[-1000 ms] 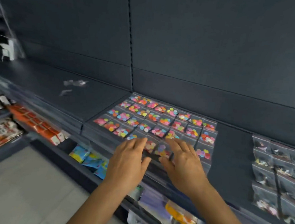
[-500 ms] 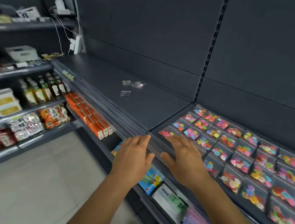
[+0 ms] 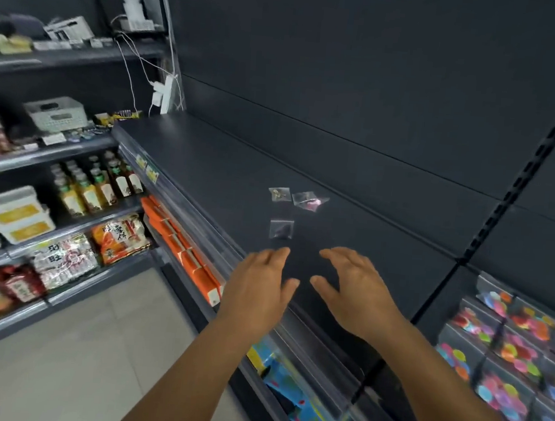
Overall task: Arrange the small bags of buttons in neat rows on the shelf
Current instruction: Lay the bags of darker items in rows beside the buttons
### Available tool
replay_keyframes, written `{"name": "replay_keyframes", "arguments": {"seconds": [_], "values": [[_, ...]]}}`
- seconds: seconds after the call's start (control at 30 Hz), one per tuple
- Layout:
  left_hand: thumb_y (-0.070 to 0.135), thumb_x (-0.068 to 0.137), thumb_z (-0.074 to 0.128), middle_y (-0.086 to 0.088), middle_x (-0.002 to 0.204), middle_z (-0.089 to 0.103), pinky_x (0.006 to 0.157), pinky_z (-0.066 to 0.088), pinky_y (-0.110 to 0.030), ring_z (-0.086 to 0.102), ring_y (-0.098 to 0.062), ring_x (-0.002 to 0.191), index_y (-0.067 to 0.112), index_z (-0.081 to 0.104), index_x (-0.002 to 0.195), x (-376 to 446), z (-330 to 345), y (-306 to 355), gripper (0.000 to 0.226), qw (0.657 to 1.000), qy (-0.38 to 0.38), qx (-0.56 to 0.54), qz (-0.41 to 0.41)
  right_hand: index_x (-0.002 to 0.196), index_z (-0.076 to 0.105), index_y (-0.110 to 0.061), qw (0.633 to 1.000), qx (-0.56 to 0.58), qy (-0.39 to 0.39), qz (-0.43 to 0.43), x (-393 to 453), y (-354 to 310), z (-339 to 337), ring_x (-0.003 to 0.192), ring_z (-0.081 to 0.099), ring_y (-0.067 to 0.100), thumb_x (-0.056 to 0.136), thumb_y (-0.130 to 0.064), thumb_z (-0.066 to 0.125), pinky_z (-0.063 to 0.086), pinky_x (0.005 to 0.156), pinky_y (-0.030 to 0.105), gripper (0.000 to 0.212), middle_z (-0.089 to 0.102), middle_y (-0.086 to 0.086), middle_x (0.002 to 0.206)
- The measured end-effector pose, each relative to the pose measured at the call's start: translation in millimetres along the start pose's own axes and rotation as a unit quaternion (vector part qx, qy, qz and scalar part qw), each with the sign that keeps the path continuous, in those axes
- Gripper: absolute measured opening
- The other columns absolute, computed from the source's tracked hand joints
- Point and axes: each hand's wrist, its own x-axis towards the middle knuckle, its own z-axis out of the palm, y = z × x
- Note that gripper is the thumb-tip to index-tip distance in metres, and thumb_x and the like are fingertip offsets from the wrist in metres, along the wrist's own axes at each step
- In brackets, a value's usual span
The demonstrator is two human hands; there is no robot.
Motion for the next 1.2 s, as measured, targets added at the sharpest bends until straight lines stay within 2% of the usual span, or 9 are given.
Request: {"name": "replay_keyframes", "arguments": {"seconds": [0.27, 0.53, 0.7, 0.77, 0.83, 0.93, 1.0, 1.07, 1.2], "values": [[0.033, 0.099, 0.041, -0.003, 0.143, 0.044, 0.108, 0.034, -0.033, 0.040, -0.022, 0.129, 0.018, 0.034, 0.145, 85.6, 20.1, -54.1, 0.049, 0.999, -0.022, -0.018, 0.019, 0.146, 0.029, -0.020, 0.999, 0.010, -0.013, 0.044, 94.1, -8.0, 15.9, 0.139, 0.027, 0.020, 0.096, -0.037, 0.047, 0.026, 0.114, 0.038, 0.055, 0.032, -0.001, 0.151], [0.027, 0.101, 0.034, -0.002, 0.158, 0.015, 0.115, 0.024, -0.034, 0.021, -0.022, 0.142, 0.018, 0.020, 0.150, 176.3, 36.7, -97.5, 0.051, 0.993, -0.092, -0.013, 0.079, 0.140, 0.038, -0.034, 0.995, -0.041, -0.062, 0.059, 147.1, -20.5, 48.5, 0.139, 0.024, 0.022, 0.097, -0.037, 0.043, 0.026, 0.114, 0.040, 0.044, 0.029, -0.001, 0.152], [0.033, 0.102, 0.030, 0.000, 0.160, 0.000, 0.118, 0.016, -0.038, 0.003, -0.019, 0.147, 0.017, 0.010, 0.151, 221.8, 45.4, -112.9, 0.056, 0.984, -0.148, 0.016, 0.102, 0.136, 0.046, -0.032, 0.990, -0.058, -0.004, 0.128, 161.9, -17.1, 53.5, 0.134, 0.031, 0.022, 0.097, -0.034, 0.042, 0.030, 0.111, 0.039, 0.039, 0.035, -0.003, 0.148], [0.034, 0.102, 0.029, -0.001, 0.160, 0.005, 0.117, 0.018, -0.038, 0.008, -0.018, 0.146, 0.017, 0.016, 0.151, 229.7, 45.1, -115.3, 0.053, 0.978, -0.161, 0.021, 0.128, 0.134, 0.048, -0.031, 0.987, -0.054, 0.004, 0.153, 163.5, -16.6, 54.0, 0.134, 0.031, 0.021, 0.096, -0.035, 0.044, 0.030, 0.111, 0.039, 0.039, 0.036, -0.003, 0.147], [0.032, 0.102, 0.031, 0.000, 0.156, 0.022, 0.113, 0.024, -0.036, 0.024, -0.018, 0.142, 0.016, 0.033, 0.145, 228.6, 40.1, -117.4, 0.046, 0.977, -0.147, -0.008, 0.156, 0.128, 0.056, -0.029, 0.984, -0.027, 0.037, 0.174, 163.2, -16.7, 53.8, 0.130, 0.036, 0.021, 0.094, -0.036, 0.048, 0.033, 0.108, 0.033, 0.035, 0.044, -0.002, 0.141], [0.028, 0.100, 0.035, 0.001, 0.130, 0.054, 0.098, 0.039, -0.033, 0.052, -0.018, 0.116, 0.015, 0.060, 0.115, 215.4, 31.9, -119.8, 0.032, 0.967, -0.108, -0.063, 0.220, 0.115, 0.063, -0.023, 0.972, 0.004, 0.093, 0.215, 162.4, -18.7, 52.4, 0.117, 0.045, 0.021, 0.092, -0.034, 0.054, 0.035, 0.092, 0.022, 0.028, 0.057, -0.001, 0.121], [0.026, 0.098, 0.042, 0.004, 0.110, 0.058, 0.084, 0.044, -0.029, 0.056, -0.016, 0.099, 0.015, 0.062, 0.100, 207.6, 30.6, -119.2, 0.023, 0.963, -0.088, -0.126, 0.221, 0.115, 0.060, -0.020, 0.963, 0.000, 0.100, 0.250, 163.1, -21.8, 51.9, 0.110, 0.047, 0.022, 0.089, -0.036, 0.057, 0.034, 0.084, 0.022, 0.030, 0.057, 0.002, 0.113], [0.029, 0.095, 0.048, 0.004, 0.110, 0.053, 0.078, 0.040, -0.023, 0.052, -0.015, 0.100, 0.017, 0.058, 0.104, 205.2, 30.4, -115.8, 0.018, 0.972, -0.058, -0.156, 0.169, 0.114, 0.057, -0.018, 0.954, 0.002, 0.099, 0.282, 166.0, -26.8, 51.4, 0.107, 0.050, 0.024, 0.086, -0.037, 0.061, 0.038, 0.084, 0.026, 0.034, 0.056, 0.004, 0.111], [0.048, 0.092, 0.049, -0.006, 0.122, 0.046, 0.094, 0.037, -0.031, 0.041, -0.023, 0.116, 0.013, 0.051, 0.126, 210.6, 33.6, -112.8, 0.049, 0.994, -0.067, -0.034, 0.079, 0.112, 0.055, -0.015, 0.936, 0.023, 0.078, 0.342, 176.7, -35.2, 50.7, 0.101, 0.056, 0.025, 0.083, -0.030, 0.064, 0.041, 0.077, 0.026, 0.034, 0.056, 0.006, 0.109]]}}
